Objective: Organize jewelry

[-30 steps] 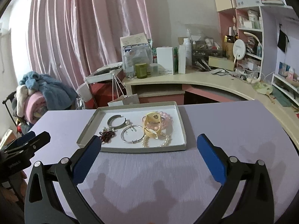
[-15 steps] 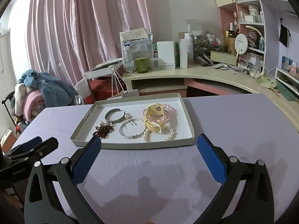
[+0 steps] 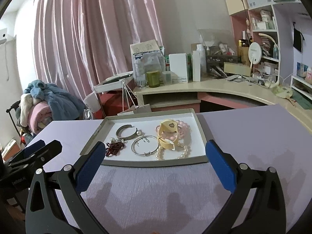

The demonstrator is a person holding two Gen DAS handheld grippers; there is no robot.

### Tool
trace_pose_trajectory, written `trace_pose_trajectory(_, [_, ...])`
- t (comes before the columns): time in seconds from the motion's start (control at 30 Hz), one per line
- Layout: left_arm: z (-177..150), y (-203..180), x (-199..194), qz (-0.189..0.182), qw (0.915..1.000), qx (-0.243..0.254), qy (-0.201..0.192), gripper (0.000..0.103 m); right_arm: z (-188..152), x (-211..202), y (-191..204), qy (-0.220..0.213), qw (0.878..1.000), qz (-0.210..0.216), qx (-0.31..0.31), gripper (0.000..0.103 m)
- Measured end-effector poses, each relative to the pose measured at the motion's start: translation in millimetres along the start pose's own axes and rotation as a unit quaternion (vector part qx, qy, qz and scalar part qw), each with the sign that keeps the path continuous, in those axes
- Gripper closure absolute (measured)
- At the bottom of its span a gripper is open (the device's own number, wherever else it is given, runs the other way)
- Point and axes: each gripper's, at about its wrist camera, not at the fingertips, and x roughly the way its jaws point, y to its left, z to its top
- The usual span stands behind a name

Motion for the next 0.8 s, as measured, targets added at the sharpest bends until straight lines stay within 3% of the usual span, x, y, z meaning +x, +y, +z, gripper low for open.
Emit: trace_pose_trajectory(0.8, [-11,-1,4,-0.024,0.9997,-0.006,0.007,0.002,-9,1,-4,-0.001,1.0,-0.002,0.008,0.001])
